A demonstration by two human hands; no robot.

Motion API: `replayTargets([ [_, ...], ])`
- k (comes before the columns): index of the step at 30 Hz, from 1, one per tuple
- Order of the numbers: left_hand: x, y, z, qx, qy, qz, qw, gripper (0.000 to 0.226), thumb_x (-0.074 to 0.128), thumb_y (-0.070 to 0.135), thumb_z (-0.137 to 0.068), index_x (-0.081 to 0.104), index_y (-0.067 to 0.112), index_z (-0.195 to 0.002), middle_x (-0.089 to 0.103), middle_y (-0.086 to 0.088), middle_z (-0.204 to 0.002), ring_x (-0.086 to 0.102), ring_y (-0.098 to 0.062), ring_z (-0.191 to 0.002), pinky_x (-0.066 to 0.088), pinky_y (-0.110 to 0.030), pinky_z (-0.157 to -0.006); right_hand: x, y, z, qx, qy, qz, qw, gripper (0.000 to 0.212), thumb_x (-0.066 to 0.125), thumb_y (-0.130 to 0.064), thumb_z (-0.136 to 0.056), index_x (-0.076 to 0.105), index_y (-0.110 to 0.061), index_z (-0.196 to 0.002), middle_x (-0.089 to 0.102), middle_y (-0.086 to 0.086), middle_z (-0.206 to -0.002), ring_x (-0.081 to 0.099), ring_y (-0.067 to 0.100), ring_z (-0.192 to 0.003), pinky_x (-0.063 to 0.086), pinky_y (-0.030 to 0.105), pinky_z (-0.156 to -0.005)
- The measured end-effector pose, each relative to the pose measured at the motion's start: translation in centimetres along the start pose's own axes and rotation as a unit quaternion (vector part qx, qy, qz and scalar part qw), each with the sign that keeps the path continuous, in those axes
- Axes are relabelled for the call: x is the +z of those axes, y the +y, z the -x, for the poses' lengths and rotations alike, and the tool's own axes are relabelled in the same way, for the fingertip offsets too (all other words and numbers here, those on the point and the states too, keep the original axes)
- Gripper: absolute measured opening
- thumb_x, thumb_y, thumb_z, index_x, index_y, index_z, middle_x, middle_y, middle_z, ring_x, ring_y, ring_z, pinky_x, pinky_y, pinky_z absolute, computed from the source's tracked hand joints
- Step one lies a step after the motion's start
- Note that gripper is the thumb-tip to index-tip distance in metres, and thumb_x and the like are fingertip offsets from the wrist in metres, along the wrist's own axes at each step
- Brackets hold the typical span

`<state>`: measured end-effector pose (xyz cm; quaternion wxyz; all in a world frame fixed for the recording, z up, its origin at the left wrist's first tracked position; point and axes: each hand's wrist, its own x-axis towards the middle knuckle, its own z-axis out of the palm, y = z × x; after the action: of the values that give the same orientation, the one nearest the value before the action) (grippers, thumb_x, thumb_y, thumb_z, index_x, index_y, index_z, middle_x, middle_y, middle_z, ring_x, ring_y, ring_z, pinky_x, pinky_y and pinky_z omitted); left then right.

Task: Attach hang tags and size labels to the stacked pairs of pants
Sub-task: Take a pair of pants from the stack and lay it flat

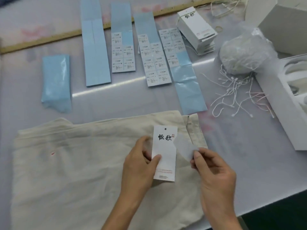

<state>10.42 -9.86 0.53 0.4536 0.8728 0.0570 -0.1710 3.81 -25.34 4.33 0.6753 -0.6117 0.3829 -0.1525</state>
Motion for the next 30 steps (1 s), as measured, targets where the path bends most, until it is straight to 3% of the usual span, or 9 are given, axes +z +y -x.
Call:
replayTargets([
  [4, -0.5, -0.1, -0.6, -0.050, -0.034, 0.068, 0.996, 0.020, 0.081, 0.015, -0.080, 0.068, 0.030, -0.082, 0.064, 0.009, -0.068, 0.054, -0.001, -0.053, 0.049, -0.022, -0.054, 0.1, -0.2, 1.8, -0.032, 0.007, 0.030, 0.999, 0.016, 0.079, -0.026, -0.074, 0.080, -0.026, -0.090, 0.077, 0.001, -0.084, 0.072, 0.011, -0.076, 0.056, 0.016, -0.071],
  [8, -0.8, -0.1, -0.3, -0.092, -0.011, 0.143, 0.985, 0.018, 0.080, 0.010, -0.080, 0.070, 0.022, -0.070, 0.070, 0.007, -0.064, 0.064, -0.010, -0.053, 0.051, -0.024, -0.047, -0.2, -0.3, 2.5, -0.165, -0.004, 0.136, 0.977, 0.009, 0.077, -0.020, -0.084, 0.077, -0.024, -0.092, 0.076, -0.006, -0.088, 0.072, 0.014, -0.082, 0.057, 0.020, -0.076],
  [11, -0.9, -0.3, 0.3, -0.110, -0.012, 0.199, 0.974, 0.017, 0.077, 0.008, -0.083, 0.069, 0.019, -0.073, 0.073, -0.001, -0.067, 0.071, -0.020, -0.061, 0.057, -0.031, -0.051, -0.4, 0.3, 2.4, -0.379, -0.028, 0.310, 0.871, 0.004, 0.072, -0.007, -0.094, 0.074, -0.004, -0.096, 0.072, 0.001, -0.090, 0.068, 0.017, -0.081, 0.056, 0.026, -0.076],
  [14, -1.0, -0.2, 1.2, -0.130, -0.058, 0.274, 0.951, 0.013, 0.072, 0.004, -0.088, 0.067, 0.016, -0.091, 0.077, -0.006, -0.074, 0.076, -0.022, -0.068, 0.061, -0.035, -0.055, -0.3, 0.9, 2.1, -0.478, -0.046, 0.382, 0.789, 0.009, 0.070, -0.006, -0.094, 0.075, 0.002, -0.092, 0.071, 0.007, -0.088, 0.064, 0.022, -0.080, 0.053, 0.029, -0.077],
  [16, -1.0, -0.2, 1.7, -0.120, -0.074, 0.296, 0.945, 0.020, 0.071, 0.005, -0.091, 0.069, 0.022, -0.102, 0.079, -0.005, -0.080, 0.077, -0.021, -0.074, 0.060, -0.030, -0.057, 0.0, 1.2, 1.9, -0.493, -0.064, 0.410, 0.765, 0.010, 0.069, -0.006, -0.095, 0.075, 0.002, -0.093, 0.071, 0.008, -0.089, 0.063, 0.025, -0.080, 0.053, 0.033, -0.075],
  [22, -0.5, -0.5, 2.1, -0.139, -0.080, 0.343, 0.925, 0.017, 0.069, 0.002, -0.092, 0.073, 0.015, -0.102, 0.080, -0.005, -0.090, 0.078, -0.025, -0.080, 0.061, -0.029, -0.063, 0.2, 2.1, 1.2, -0.524, -0.105, 0.457, 0.711, 0.013, 0.064, -0.006, -0.099, 0.075, 0.002, -0.096, 0.072, 0.011, -0.093, 0.062, 0.028, -0.079, 0.054, 0.037, -0.069],
  [30, -0.4, -0.6, 2.1, -0.128, -0.064, 0.355, 0.924, 0.016, 0.066, 0.001, -0.094, 0.074, 0.014, -0.100, 0.080, -0.006, -0.090, 0.078, -0.026, -0.079, 0.062, -0.033, -0.061, 0.2, 3.4, 1.3, -0.495, -0.159, 0.513, 0.683, 0.008, 0.066, -0.009, -0.098, 0.072, -0.005, -0.099, 0.068, 0.007, -0.096, 0.060, 0.029, -0.085, 0.054, 0.041, -0.068],
])
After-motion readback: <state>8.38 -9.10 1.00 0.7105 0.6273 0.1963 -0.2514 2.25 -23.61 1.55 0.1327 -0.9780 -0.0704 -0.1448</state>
